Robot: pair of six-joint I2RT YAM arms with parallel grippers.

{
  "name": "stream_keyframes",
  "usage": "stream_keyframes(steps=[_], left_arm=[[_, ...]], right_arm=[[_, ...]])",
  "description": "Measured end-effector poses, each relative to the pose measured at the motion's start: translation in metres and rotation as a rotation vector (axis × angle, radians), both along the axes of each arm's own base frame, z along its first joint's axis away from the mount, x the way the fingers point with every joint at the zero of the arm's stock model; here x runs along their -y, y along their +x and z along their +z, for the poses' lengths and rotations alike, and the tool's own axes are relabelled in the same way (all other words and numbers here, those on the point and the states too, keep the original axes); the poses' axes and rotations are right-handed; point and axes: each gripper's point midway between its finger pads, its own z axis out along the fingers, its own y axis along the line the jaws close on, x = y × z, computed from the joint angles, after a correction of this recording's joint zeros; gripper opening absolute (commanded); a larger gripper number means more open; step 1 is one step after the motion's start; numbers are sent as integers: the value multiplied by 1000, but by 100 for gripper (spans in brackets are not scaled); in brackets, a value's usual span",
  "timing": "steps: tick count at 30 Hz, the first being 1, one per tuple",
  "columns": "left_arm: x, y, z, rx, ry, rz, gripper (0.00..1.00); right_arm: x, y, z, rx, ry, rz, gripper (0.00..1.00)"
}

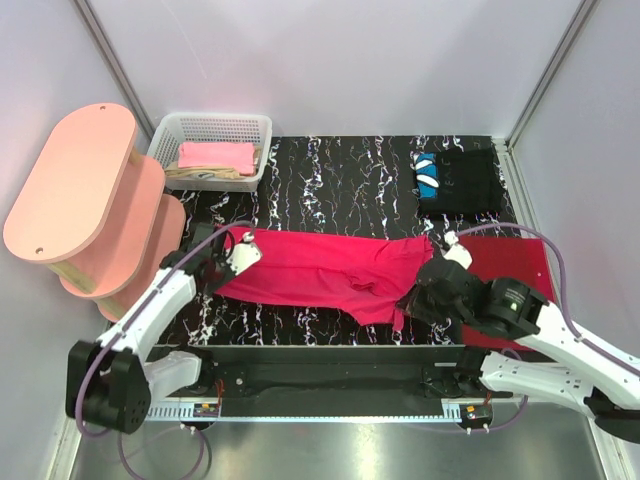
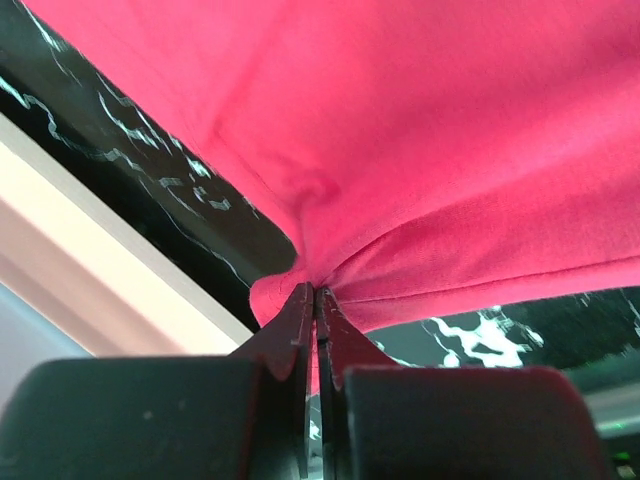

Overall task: Fold and stack the t-shirts
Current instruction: Fold the other side of the tshirt into a rectangle

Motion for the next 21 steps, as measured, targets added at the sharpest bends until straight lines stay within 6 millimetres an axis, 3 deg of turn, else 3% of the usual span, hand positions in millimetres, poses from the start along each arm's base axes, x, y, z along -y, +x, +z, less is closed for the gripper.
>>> stream_keyframes(steps=[3,7,13,18,21], left_arm=[[3,15,-2,-14,6,-5,4],[7,34,-10,-44,19,-11,4],[4,49,-23,-67,52,-18,6],[-2,55,-29,-80,85,-21,64],[-6,64,-29,-54,114,-14,68]], right_arm=[[6,19,-5,10,-61,-48,8],[20,59,-23,-3,-143,-134,6],[33,110,-51,-51,-206,-178,5],[35,144,-74,-103,-233,-157,25],[32,158,-86,-132,-237,-129,28]])
